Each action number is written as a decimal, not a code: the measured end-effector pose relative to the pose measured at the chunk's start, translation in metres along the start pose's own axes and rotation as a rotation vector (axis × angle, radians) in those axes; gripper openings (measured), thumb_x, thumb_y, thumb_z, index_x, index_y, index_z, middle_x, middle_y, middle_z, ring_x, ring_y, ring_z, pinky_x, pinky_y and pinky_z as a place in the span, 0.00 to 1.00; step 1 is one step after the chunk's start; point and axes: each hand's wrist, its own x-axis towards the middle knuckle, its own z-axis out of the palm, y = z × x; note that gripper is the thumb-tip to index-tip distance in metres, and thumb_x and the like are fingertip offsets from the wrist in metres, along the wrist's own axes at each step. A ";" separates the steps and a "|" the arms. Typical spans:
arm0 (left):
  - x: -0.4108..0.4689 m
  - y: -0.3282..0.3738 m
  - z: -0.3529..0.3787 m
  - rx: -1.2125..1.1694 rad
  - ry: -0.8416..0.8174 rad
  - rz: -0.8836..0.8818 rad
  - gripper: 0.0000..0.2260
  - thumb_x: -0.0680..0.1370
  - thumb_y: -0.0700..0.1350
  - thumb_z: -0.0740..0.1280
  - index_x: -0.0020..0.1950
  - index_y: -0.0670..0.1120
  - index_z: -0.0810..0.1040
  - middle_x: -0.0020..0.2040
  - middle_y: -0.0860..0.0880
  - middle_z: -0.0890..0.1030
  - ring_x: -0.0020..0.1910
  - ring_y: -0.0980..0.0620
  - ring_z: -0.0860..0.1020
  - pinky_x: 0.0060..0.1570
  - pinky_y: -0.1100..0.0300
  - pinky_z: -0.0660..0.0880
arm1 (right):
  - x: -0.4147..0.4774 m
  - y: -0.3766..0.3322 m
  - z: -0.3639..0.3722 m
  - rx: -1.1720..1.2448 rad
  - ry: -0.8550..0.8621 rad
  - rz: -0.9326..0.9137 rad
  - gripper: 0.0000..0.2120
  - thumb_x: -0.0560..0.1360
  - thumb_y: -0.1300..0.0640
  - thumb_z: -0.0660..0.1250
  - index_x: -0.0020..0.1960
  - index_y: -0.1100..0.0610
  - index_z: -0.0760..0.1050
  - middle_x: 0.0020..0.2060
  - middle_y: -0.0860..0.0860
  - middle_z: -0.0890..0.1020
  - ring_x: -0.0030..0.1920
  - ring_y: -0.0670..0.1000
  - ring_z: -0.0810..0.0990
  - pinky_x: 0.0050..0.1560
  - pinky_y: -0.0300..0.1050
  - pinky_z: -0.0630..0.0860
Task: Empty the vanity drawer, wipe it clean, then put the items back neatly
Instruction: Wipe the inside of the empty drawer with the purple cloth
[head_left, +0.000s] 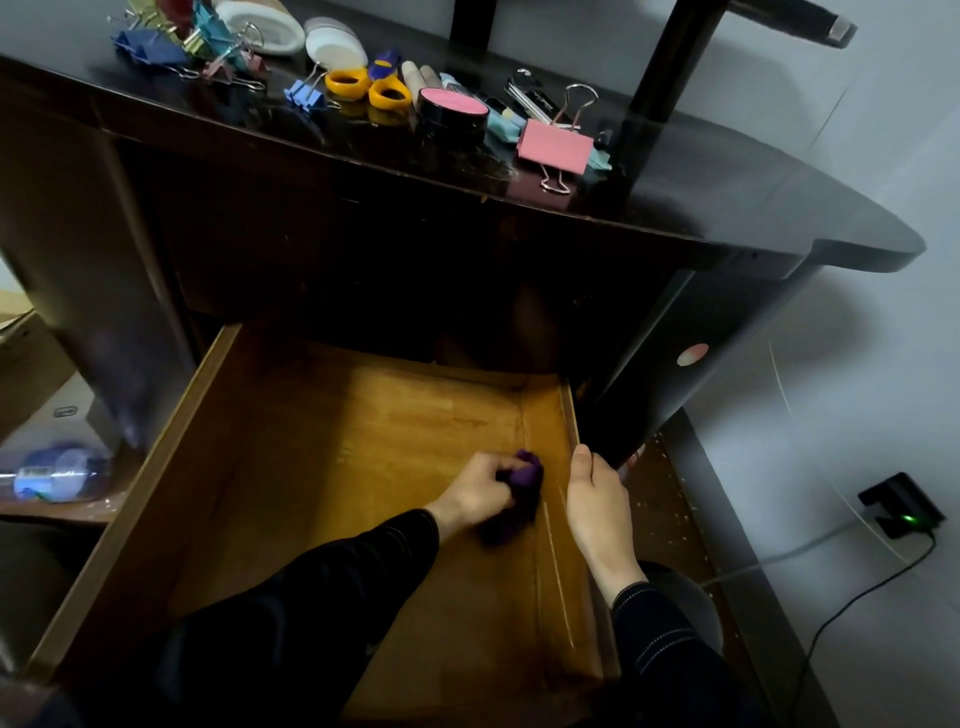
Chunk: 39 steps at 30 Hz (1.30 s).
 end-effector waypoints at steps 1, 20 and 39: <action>0.000 0.000 0.000 0.020 -0.037 -0.045 0.21 0.74 0.26 0.62 0.62 0.39 0.81 0.55 0.41 0.82 0.56 0.43 0.80 0.53 0.56 0.78 | 0.001 0.000 0.000 -0.001 0.002 -0.003 0.22 0.85 0.41 0.48 0.58 0.53 0.76 0.47 0.49 0.81 0.51 0.53 0.79 0.52 0.49 0.71; 0.074 0.012 -0.004 0.002 0.300 -0.016 0.20 0.75 0.32 0.61 0.66 0.42 0.77 0.55 0.44 0.83 0.52 0.44 0.82 0.52 0.48 0.81 | 0.006 0.004 0.004 -0.068 0.016 -0.029 0.21 0.85 0.42 0.47 0.54 0.51 0.75 0.39 0.48 0.78 0.41 0.49 0.79 0.38 0.45 0.69; -0.014 0.017 -0.003 -0.311 0.146 -0.005 0.09 0.77 0.35 0.68 0.56 0.42 0.81 0.46 0.47 0.83 0.44 0.52 0.81 0.42 0.65 0.78 | 0.000 -0.002 0.001 -0.015 0.020 -0.009 0.23 0.86 0.45 0.48 0.69 0.55 0.73 0.58 0.53 0.80 0.61 0.56 0.77 0.56 0.44 0.67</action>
